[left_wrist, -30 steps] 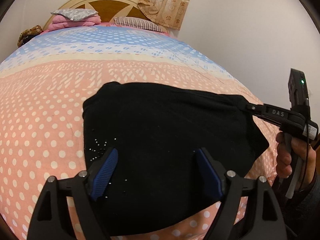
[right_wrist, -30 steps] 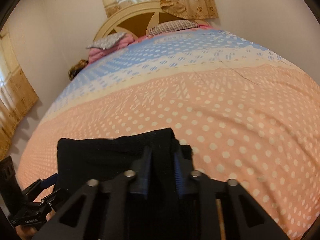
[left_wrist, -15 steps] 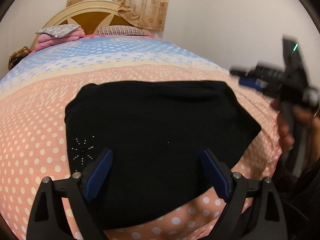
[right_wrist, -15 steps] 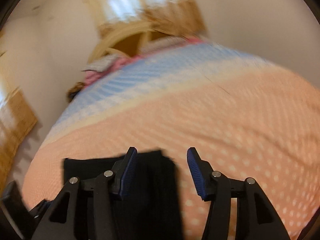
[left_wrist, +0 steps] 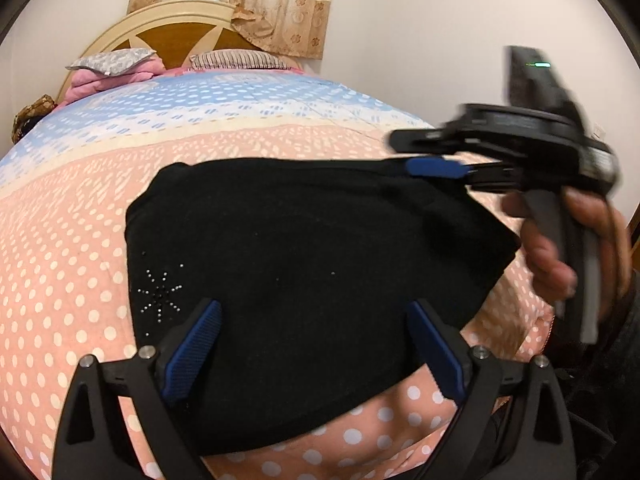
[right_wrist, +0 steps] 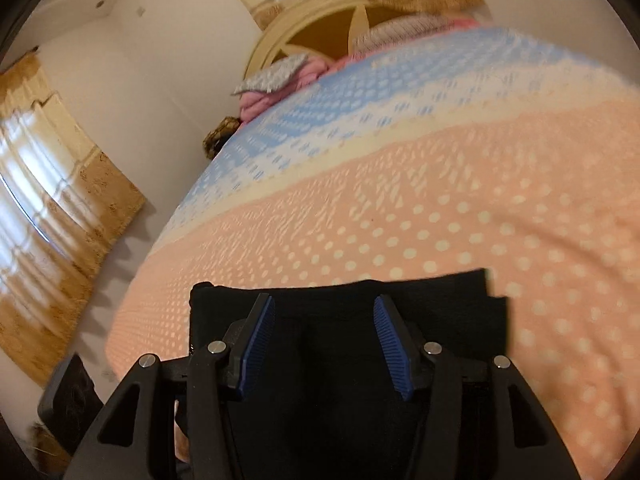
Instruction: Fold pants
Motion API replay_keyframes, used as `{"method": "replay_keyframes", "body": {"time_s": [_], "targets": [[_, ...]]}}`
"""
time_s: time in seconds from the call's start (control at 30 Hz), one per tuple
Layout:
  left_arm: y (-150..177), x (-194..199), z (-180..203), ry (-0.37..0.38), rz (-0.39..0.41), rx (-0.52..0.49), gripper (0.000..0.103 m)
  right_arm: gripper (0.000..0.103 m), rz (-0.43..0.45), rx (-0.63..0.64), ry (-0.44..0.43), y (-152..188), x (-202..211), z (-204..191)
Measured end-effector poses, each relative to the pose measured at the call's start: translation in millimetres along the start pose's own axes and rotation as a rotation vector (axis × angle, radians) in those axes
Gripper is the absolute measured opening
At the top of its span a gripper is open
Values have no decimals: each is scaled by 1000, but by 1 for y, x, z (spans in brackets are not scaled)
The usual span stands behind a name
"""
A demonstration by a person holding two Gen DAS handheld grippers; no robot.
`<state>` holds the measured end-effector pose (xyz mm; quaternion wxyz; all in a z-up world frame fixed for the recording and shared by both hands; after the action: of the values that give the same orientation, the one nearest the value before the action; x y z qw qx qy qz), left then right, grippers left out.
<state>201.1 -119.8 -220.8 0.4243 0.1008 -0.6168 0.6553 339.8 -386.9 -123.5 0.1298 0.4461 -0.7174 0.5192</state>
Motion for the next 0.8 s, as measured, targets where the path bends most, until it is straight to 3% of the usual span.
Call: {"method": "replay_keyframes", "body": {"time_s": [0.17, 0.3, 0.4, 0.53, 0.8], "targets": [[0, -1, 0, -4, -5, 4, 97, 54, 32, 21, -71, 25, 50, -10], [0, -1, -1, -2, -8, 15, 97, 54, -17, 17, -62, 63, 67, -3], [0, -3, -2, 0, -11, 20, 98, 54, -57, 21, 6, 86, 56, 12], [2, -4, -3, -6, -18, 19, 98, 54, -19, -36, -28, 87, 50, 24], [1, 3, -8, 4, -16, 38, 98, 54, -31, -3, -12, 89, 54, 20]]}}
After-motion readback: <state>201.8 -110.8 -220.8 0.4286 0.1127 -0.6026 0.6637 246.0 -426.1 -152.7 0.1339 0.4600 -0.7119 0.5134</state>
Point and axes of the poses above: each gripper's, at about its wrist camera, not at the fingertips, and x roughly against the way its jaws point, z to its right, y to its underside, the point moved 9 cm from there along -x, roughly the way its jaws point, and after that the axes turned 2 degrees about x, right-handed, at the moved point
